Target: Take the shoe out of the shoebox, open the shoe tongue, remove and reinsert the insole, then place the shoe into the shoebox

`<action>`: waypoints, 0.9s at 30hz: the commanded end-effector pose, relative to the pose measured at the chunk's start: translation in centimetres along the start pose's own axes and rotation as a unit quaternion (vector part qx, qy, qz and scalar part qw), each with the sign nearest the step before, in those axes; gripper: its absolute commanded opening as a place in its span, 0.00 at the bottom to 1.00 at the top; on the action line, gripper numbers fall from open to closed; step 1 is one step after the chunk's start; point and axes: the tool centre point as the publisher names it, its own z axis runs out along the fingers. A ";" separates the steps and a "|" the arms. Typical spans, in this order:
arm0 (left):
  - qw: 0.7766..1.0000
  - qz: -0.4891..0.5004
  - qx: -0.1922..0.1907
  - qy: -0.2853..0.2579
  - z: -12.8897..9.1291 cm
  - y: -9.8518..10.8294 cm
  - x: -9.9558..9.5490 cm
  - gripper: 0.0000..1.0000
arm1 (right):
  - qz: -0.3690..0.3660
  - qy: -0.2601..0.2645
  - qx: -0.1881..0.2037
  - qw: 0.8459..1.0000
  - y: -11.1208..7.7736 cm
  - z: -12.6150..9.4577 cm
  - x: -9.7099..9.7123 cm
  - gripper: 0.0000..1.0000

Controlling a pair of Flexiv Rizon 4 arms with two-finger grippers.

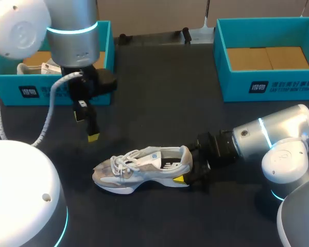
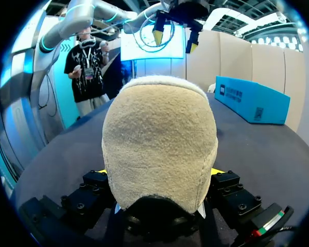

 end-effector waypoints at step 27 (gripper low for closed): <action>0.925 -0.380 -0.002 -0.025 2.0 -6.3 6.7 1.00 | 0.001 0.000 0.003 1.000 0.2 0.0 0.0 0.00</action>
